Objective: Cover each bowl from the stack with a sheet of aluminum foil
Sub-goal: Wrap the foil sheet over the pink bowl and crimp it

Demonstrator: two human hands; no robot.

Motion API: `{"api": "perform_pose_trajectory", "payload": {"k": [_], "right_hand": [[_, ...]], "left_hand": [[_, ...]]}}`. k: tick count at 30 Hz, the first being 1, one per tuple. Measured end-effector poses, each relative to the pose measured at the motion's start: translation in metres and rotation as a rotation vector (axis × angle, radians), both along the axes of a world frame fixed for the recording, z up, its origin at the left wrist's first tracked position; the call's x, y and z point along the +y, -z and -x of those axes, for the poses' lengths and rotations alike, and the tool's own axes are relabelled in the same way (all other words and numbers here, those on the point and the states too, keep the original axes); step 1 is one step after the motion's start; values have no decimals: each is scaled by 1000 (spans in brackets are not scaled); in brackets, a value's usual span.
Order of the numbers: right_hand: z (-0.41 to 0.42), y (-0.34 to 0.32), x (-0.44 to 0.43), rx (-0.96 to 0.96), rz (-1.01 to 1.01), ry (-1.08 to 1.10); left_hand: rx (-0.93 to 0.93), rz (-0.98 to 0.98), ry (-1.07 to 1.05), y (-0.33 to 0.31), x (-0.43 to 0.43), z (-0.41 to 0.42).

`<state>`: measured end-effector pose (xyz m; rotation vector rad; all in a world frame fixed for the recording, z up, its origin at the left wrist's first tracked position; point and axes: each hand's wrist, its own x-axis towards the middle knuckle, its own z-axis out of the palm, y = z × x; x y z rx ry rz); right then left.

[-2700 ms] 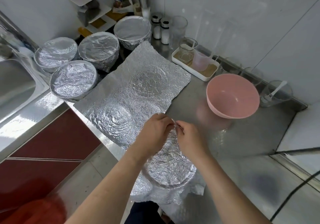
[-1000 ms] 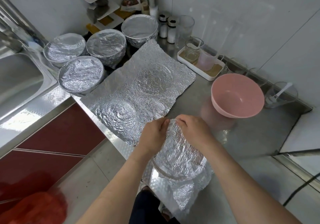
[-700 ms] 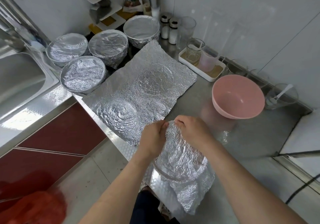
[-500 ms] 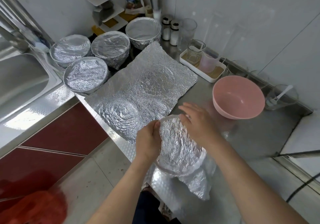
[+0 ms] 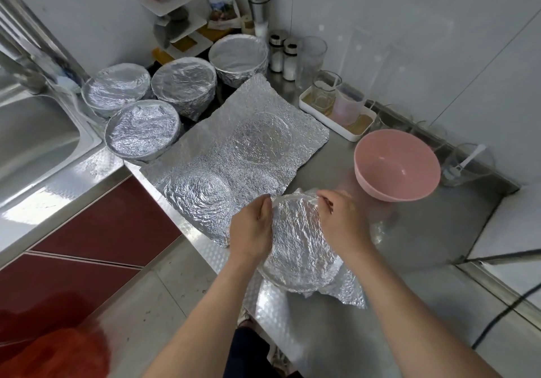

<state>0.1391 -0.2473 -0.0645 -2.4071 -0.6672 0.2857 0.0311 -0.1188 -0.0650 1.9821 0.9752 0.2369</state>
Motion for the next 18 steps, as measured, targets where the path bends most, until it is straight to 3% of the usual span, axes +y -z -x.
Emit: {"api": "perform_pose_trajectory", "payload": {"k": [11,18], "right_hand": [[-2,6,11,-6,61,10],[-6,4,9,4,96,-48]], "left_hand": [[3,-60,-30,10,-7,9],[-6,-109,119,2,-5,-3]]}}
